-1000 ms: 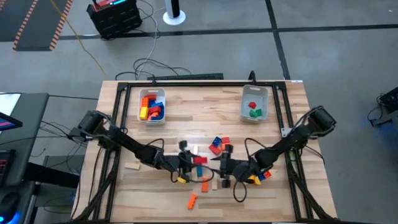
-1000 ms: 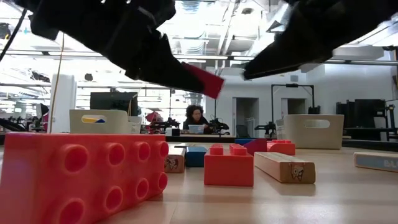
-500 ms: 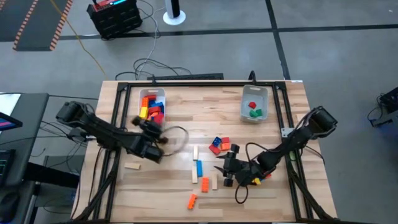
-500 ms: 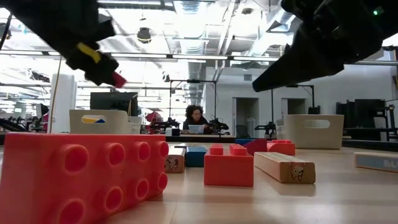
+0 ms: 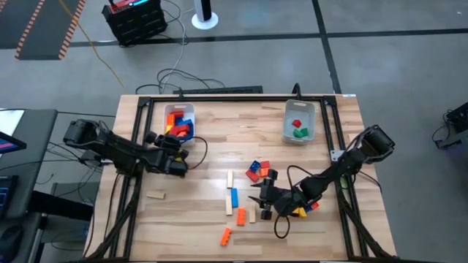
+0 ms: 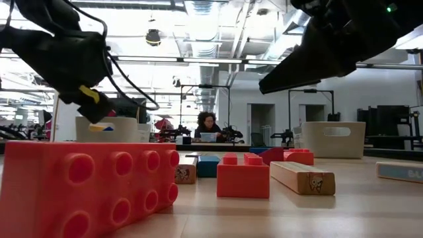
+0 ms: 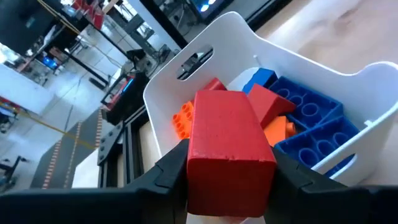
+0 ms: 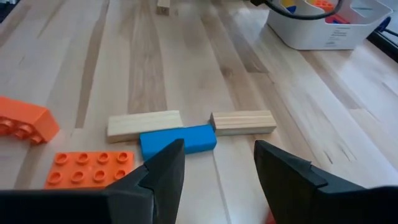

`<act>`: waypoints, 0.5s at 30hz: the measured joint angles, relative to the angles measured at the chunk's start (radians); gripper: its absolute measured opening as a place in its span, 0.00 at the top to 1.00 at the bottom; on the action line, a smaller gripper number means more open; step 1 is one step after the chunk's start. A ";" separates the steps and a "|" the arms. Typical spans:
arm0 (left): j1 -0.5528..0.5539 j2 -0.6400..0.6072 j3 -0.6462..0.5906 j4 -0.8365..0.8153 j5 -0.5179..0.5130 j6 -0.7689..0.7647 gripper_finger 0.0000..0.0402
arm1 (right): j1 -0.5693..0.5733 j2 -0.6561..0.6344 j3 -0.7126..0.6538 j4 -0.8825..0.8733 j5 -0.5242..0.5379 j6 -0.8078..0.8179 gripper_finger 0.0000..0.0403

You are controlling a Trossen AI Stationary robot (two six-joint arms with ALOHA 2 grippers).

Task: Sort blocks by size
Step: Put the large red block into the white bin, then put the large light brown block into the white bin

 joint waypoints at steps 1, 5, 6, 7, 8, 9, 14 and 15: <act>0.005 0.000 0.000 0.007 0.000 0.003 0.67 | 0.000 0.000 0.000 0.001 0.000 -0.002 0.45; 0.010 0.000 0.000 0.010 -0.003 -0.023 0.64 | -0.001 0.000 0.000 -0.001 0.000 -0.005 0.45; 0.010 0.000 0.000 0.010 -0.004 -0.020 0.62 | -0.001 0.000 0.000 0.000 0.000 -0.005 0.45; 0.010 0.000 0.000 0.010 -0.004 -0.013 0.59 | -0.001 0.000 0.000 -0.001 0.000 -0.005 0.45; 0.010 0.000 0.000 0.010 -0.006 -0.011 0.56 | -0.001 0.000 0.000 -0.001 0.000 -0.005 0.45; 0.010 0.000 0.000 0.009 -0.008 -0.010 0.54 | -0.001 0.000 0.000 -0.001 0.000 -0.005 0.45; 0.010 0.001 0.028 -0.002 0.007 0.014 0.45 | -0.001 0.000 0.000 0.000 0.000 -0.005 0.45; 0.008 0.002 0.039 -0.002 0.013 0.028 0.44 | -0.001 0.000 0.000 0.000 0.000 -0.005 0.45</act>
